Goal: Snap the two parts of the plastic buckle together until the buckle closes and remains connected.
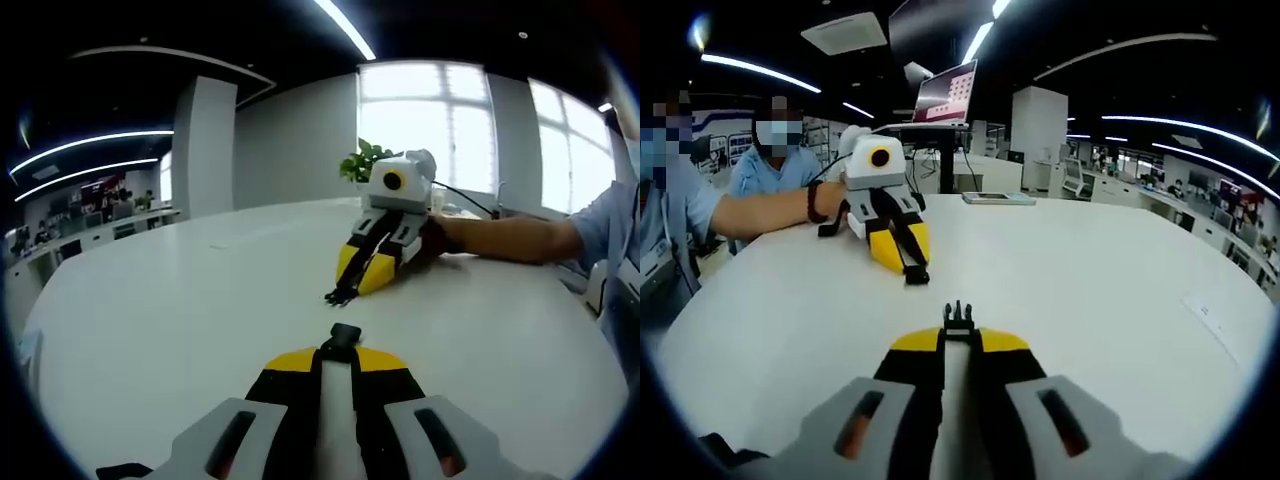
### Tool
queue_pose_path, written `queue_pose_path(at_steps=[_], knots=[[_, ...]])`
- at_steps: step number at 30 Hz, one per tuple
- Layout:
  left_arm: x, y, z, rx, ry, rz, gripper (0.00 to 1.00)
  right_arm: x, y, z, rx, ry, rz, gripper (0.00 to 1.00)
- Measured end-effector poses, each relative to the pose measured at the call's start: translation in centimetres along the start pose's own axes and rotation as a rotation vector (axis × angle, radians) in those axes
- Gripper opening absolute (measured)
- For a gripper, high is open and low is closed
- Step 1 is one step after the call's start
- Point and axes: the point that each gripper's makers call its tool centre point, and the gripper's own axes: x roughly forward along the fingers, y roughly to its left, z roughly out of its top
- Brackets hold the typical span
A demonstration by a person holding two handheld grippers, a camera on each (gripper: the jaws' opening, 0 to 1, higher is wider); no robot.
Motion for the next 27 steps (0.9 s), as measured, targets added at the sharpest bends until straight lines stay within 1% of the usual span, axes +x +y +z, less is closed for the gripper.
queue_pose_path(at_steps=[7,10,14,17,20,23,24,27], knots=[[-0.06,-0.27,-0.02,0.0,0.0,-0.001,0.12,0.05,0.32,0.12,0.006,0.0,0.01,0.12],[-0.06,-0.48,-0.06,0.0,0.0,0.0,0.12,0.17,0.55,0.15,0.01,-0.001,0.016,0.15],[-0.08,-0.05,0.07,0.0,0.0,0.0,0.12,0.44,0.49,0.16,0.026,-0.002,0.016,0.16],[-0.07,-0.42,-0.02,0.002,0.0,0.001,0.12,0.59,0.56,0.19,0.021,-0.005,0.02,0.13],[-0.06,-0.77,-0.12,0.001,0.0,-0.001,0.12,0.76,0.43,0.19,0.017,-0.008,0.016,0.13],[-0.05,-0.47,-0.05,0.001,0.0,-0.001,0.12,0.78,0.58,0.21,0.007,-0.009,0.014,0.12],[-0.05,-0.39,-0.03,0.002,0.0,0.0,0.12,0.77,0.68,0.26,-0.003,-0.01,0.018,0.12],[-0.05,-0.4,-0.05,0.003,0.0,-0.001,0.12,0.7,0.96,0.31,0.005,-0.014,0.039,0.12]])
